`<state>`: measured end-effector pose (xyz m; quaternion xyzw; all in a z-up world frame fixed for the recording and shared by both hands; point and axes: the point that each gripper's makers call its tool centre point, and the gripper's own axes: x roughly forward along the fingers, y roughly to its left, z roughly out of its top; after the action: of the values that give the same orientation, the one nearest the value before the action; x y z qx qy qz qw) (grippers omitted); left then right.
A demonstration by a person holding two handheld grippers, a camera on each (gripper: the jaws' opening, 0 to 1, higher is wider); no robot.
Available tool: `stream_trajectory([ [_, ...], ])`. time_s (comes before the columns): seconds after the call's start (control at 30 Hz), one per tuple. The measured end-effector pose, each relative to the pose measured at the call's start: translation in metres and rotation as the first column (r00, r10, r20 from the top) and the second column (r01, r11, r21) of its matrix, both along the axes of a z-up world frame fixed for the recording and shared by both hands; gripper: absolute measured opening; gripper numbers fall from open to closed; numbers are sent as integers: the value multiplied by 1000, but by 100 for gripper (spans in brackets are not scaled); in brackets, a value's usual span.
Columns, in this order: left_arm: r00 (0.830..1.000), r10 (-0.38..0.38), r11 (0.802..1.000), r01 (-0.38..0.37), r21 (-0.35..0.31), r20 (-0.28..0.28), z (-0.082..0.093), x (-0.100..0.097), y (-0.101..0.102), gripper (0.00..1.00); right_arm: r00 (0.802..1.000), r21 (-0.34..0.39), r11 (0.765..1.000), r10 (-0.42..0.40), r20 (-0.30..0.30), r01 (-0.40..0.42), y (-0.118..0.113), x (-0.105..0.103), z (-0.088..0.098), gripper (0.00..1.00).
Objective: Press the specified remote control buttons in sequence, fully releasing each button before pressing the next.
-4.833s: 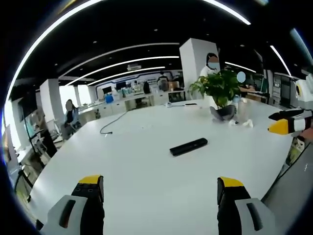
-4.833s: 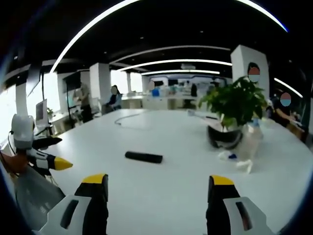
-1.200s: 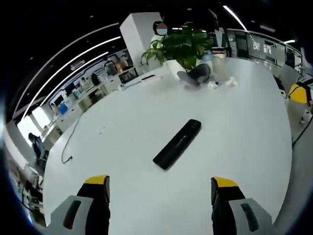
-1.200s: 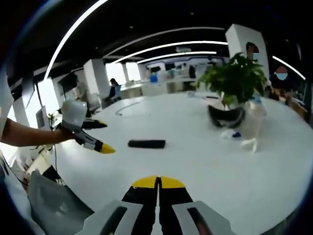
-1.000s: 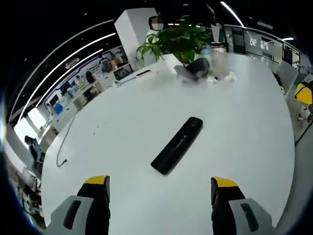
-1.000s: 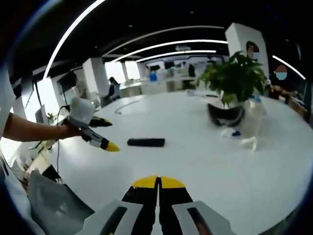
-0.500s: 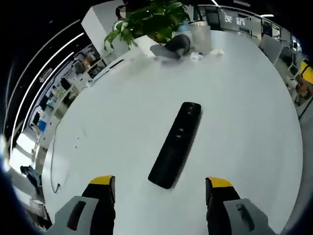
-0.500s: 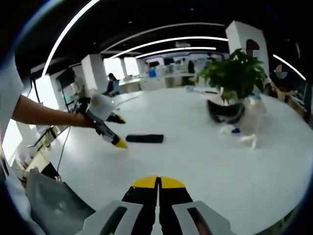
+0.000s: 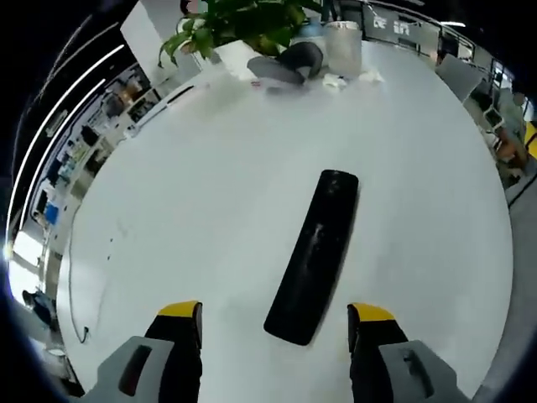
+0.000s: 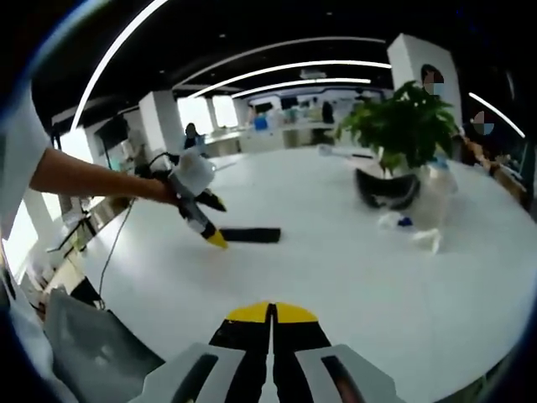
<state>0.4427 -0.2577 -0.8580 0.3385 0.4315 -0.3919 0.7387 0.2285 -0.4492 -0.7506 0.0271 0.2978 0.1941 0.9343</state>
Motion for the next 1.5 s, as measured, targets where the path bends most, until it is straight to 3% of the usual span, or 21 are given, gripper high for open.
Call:
stream_trajectory([
  [0.23,997,-71,997,71,-1,-42,-2,-1,-4,72,1000,4,1000,0,0,0,0,1,0,0],
  [0.37,990,-111,994,111,-9,-91,-5,-4,-8,65,1000,3,1000,3,-3,-3,1,0,0,0],
  [0.63,978,-83,997,81,-17,-190,-9,-7,-8,59,1000,12,1000,8,1,-8,2,0,1,0],
  [1.0,973,-113,993,120,21,-203,-10,-8,-9,59,1000,7,1000,7,0,-7,2,0,1,0],
  [1.5,973,-125,992,127,-5,-194,-10,-8,-8,58,1000,14,1000,28,-2,-28,6,-2,1,0],
])
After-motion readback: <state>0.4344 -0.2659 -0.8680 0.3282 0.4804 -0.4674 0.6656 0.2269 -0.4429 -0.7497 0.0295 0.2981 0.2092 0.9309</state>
